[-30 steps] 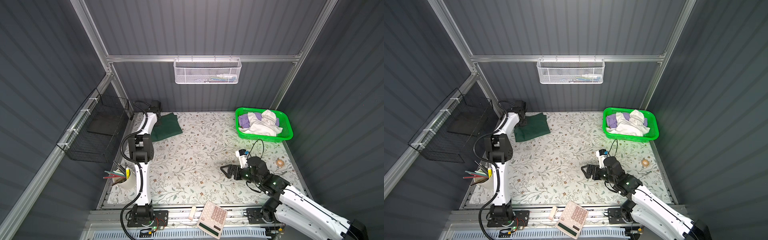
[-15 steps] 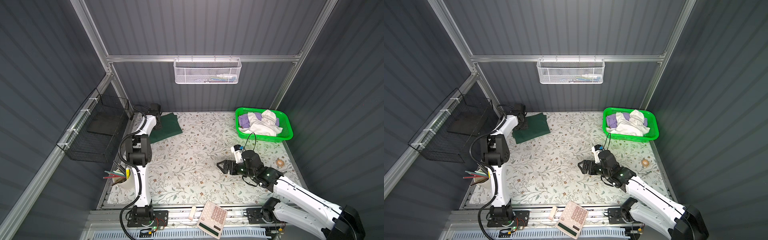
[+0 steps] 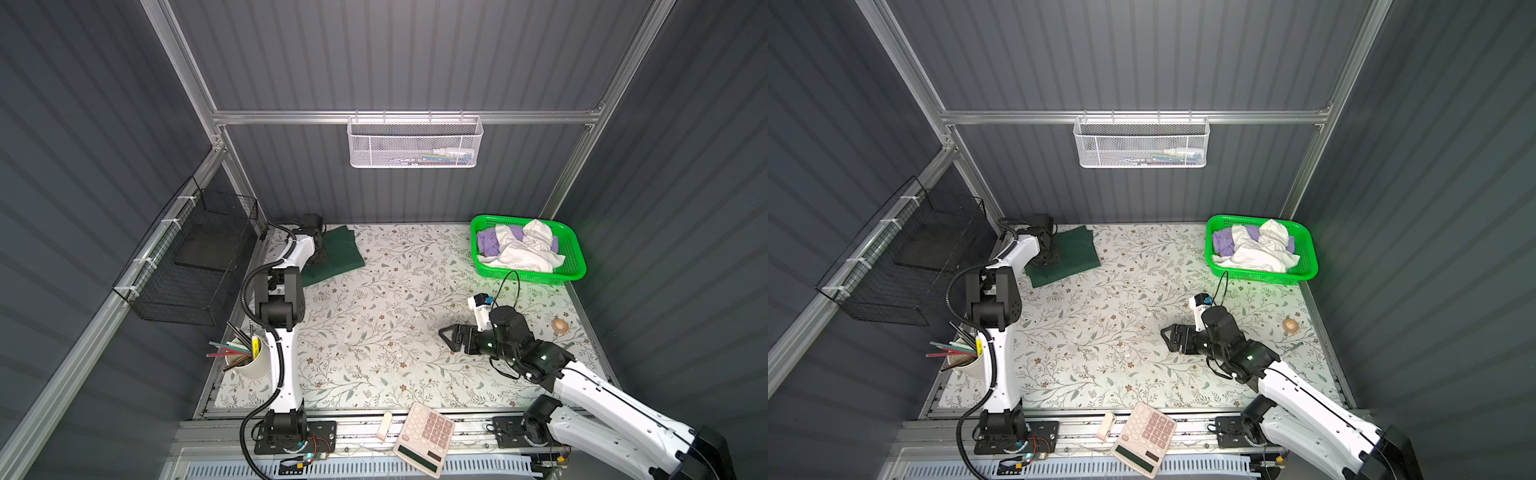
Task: Fold and stack the t-shirts
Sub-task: 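Lower the bundle onto the table and open the left gripper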
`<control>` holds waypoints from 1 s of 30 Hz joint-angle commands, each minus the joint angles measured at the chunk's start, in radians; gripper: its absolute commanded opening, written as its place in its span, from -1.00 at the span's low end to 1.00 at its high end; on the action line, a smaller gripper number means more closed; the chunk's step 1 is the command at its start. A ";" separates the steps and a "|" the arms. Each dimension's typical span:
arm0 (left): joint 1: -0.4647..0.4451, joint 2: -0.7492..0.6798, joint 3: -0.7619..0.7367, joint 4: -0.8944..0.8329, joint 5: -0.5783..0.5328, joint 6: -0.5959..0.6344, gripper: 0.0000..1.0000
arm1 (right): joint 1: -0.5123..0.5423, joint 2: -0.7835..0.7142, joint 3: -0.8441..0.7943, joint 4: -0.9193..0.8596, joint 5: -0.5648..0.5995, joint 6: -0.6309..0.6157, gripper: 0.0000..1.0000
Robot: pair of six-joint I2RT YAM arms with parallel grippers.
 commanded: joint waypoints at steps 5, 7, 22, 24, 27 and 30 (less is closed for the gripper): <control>0.024 0.215 0.361 -0.105 -0.144 -0.004 -0.28 | -0.010 0.094 0.042 0.058 0.018 -0.034 0.98; 0.036 0.257 0.411 -0.125 -0.158 -0.031 -0.27 | -0.013 0.123 0.063 0.047 0.003 -0.040 0.98; 0.093 0.167 0.157 0.112 0.128 -0.021 -0.19 | -0.022 0.164 0.073 0.054 -0.029 -0.043 0.98; 0.093 0.106 0.114 0.144 0.171 -0.022 -0.19 | -0.023 0.138 0.076 0.039 -0.008 -0.038 0.98; 0.087 0.027 0.076 0.167 0.237 -0.037 -0.18 | -0.022 0.094 0.104 0.000 0.019 -0.059 0.98; 0.069 -0.081 -0.040 0.231 0.316 -0.062 -0.14 | -0.047 0.031 0.112 -0.023 0.075 -0.038 0.98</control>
